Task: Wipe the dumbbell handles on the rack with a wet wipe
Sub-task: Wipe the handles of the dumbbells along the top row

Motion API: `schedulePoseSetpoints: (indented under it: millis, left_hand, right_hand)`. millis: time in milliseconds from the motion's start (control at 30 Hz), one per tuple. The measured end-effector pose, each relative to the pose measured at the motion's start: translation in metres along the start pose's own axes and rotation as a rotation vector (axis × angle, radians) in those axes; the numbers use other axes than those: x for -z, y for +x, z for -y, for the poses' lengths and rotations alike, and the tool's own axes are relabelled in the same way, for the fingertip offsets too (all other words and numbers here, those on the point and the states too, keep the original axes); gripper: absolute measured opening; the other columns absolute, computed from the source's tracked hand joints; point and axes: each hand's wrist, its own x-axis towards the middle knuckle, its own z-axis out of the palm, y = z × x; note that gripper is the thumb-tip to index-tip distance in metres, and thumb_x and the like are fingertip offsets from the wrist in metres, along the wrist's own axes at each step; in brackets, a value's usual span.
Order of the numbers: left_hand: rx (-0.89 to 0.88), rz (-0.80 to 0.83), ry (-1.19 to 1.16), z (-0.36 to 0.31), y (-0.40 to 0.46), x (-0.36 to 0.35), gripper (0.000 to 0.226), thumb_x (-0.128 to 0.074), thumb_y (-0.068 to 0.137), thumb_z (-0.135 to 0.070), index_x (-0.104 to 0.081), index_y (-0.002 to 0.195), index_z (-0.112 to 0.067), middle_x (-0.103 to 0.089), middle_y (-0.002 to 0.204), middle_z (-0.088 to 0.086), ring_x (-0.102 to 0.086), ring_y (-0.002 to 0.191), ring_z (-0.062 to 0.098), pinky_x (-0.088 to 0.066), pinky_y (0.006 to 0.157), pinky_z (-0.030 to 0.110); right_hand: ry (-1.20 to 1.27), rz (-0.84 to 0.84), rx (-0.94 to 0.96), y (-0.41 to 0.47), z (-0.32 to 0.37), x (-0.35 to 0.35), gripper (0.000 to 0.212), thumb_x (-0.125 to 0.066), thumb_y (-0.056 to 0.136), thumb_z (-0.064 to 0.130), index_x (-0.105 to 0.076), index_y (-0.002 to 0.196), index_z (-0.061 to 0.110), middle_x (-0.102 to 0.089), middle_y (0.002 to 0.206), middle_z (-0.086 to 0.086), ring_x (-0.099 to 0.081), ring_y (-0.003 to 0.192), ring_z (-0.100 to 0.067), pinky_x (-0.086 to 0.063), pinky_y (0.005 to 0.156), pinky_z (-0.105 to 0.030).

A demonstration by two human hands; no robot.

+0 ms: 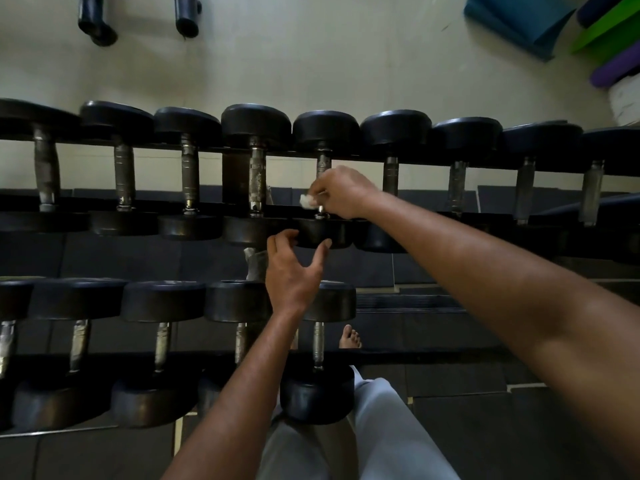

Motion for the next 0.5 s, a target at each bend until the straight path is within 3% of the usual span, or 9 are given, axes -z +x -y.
schedulePoseSetpoints:
  millis: [67,133,200,300,400,500]
  left_hand:
    - [0.124,-0.019,-0.138,-0.002,-0.010,-0.011,0.073,-0.082,0.083,-0.066,-0.053,0.133,-0.022,-0.056,0.127,-0.007,-0.057,0.113,0.006,-0.044,0.087,0.013]
    - [0.256,0.018,-0.348,-0.003,-0.015,-0.024,0.083,-0.092,0.074,-0.062,-0.047,0.134,-0.026,-0.056,0.127,-0.012,-0.057,0.116,0.003,-0.041,0.094,0.008]
    - [0.336,0.049,-0.512,0.000,-0.012,-0.039,0.103,-0.101,0.064,-0.057,-0.040,0.144,-0.031,-0.053,0.140,-0.014,-0.053,0.126,0.000,-0.037,0.100,0.006]
    - [0.387,0.010,-0.615,0.006,-0.007,-0.062,0.132,-0.106,0.053,-0.056,-0.033,0.159,-0.029,-0.047,0.158,-0.008,-0.050,0.140,0.009,-0.047,0.111,0.024]
    - [0.393,-0.086,-0.714,0.006,-0.007,-0.079,0.128,-0.107,0.058,-0.043,-0.035,0.162,-0.028,-0.051,0.157,-0.009,-0.052,0.140,0.005,-0.050,0.106,0.018]
    - [0.416,-0.133,-0.778,0.007,-0.007,-0.087,0.123,-0.108,0.059,-0.037,-0.041,0.161,-0.029,-0.055,0.155,-0.009,-0.055,0.138,0.005,-0.052,0.108,0.023]
  right_hand:
    - [0.240,-0.131,-0.090,-0.009,-0.017,-0.003,0.022,-0.071,0.101,0.028,-0.078,0.122,0.028,-0.074,0.121,0.003,-0.068,0.107,-0.017,-0.057,0.094,-0.036]
    - [0.411,-0.219,-0.167,-0.017,-0.029,-0.011,0.023,-0.073,0.100,0.028,-0.077,0.122,0.028,-0.073,0.117,0.007,-0.070,0.101,-0.014,-0.060,0.093,-0.038]
    - [0.504,-0.272,-0.208,-0.020,-0.036,-0.017,0.021,-0.074,0.099,0.028,-0.077,0.121,0.029,-0.072,0.110,0.010,-0.072,0.095,-0.013,-0.063,0.089,-0.042]
    - [0.572,-0.317,-0.203,-0.020,-0.042,-0.019,0.019,-0.073,0.100,0.033,-0.079,0.118,0.029,-0.072,0.106,0.013,-0.073,0.093,-0.014,-0.063,0.086,-0.041]
    - [0.547,-0.323,-0.165,-0.017,-0.044,-0.021,0.018,-0.072,0.101,0.033,-0.079,0.116,0.029,-0.070,0.102,0.015,-0.073,0.091,-0.012,-0.061,0.085,-0.034]
    - [0.466,-0.318,-0.130,-0.014,-0.051,-0.023,0.020,-0.070,0.102,0.026,-0.078,0.121,0.026,-0.069,0.106,0.013,-0.068,0.095,-0.010,-0.055,0.083,-0.027]
